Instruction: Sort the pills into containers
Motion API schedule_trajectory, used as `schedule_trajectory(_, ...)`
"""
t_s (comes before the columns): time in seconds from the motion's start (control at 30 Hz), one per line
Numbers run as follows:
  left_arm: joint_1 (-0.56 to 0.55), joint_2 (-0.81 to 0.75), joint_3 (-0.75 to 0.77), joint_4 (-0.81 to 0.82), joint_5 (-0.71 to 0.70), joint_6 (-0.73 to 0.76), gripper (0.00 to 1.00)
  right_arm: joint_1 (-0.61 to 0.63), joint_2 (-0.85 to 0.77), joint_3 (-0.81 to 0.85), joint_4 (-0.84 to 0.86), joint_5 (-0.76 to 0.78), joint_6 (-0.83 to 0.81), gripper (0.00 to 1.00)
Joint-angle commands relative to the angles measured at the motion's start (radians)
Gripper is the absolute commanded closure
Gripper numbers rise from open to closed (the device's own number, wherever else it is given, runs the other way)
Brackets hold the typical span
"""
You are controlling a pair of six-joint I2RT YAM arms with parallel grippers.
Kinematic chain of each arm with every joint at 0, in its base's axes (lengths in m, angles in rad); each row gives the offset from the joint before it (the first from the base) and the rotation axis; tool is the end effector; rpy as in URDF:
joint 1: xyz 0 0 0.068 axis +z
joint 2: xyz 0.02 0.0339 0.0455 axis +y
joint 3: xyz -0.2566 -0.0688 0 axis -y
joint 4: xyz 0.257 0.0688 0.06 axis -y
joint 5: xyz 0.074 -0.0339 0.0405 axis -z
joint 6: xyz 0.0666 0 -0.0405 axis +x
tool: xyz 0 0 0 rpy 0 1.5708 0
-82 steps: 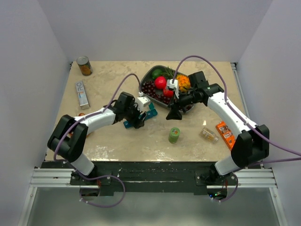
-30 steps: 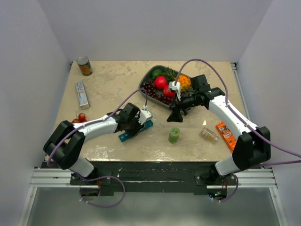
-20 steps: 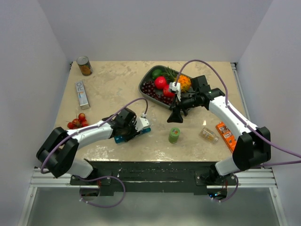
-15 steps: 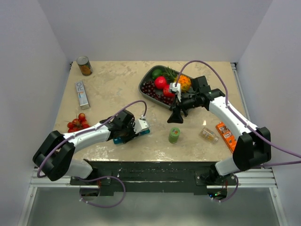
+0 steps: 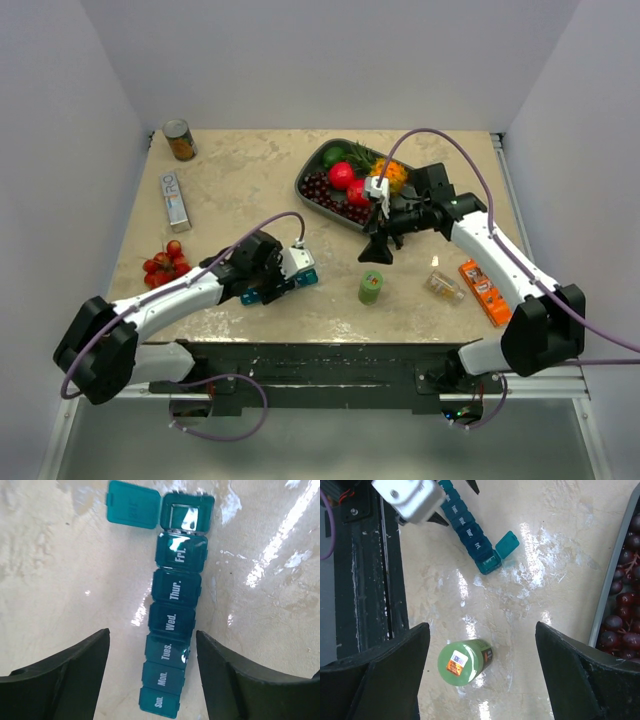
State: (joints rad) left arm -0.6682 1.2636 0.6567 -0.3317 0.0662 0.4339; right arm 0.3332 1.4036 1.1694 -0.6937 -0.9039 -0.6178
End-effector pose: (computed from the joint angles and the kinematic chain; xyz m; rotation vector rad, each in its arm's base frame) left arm 0.2098 -0.1712 0.1475 1.3403 2.1288 -0.1789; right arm 0.2761 0.1509 0.2730 -1.3362 1.8106 0.9626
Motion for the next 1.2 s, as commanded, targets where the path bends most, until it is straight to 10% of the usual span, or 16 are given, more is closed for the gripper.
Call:
schedule_trajectory(0.0, 0.002, -0.151, 0.032, 0.026, -0.022, -0.035, 0.21, -0.010, -0.075, -0.011, 0.023, 0.031, -0.023, 0.10)
schedule_trajectory(0.1, 0.004, -0.280, 0.046, 0.069, 0.000, -0.072, 0.01, -0.028, -0.138, -0.043, 0.058, 0.069, -0.011, 0.05)
schedule_trajectory(0.33, 0.007, -0.512, 0.018, 0.267, -0.101, -0.398, 0.00, -0.077, -0.212, -0.146, 0.178, 0.131, 0.109, 0.01)
schedule_trajectory(0.63, 0.007, -0.437, 0.029, 0.281, 0.168, -0.485, 0.02, -0.115, -0.248, -0.215, 0.097, -0.010, -0.115, 0.01)
schedule_trajectory(1.17, -0.131, -0.141, 0.091, 0.522, 0.587, -0.143, 0.13, -0.289, -0.292, -0.366, 0.272, -0.105, -0.010, 0.01)
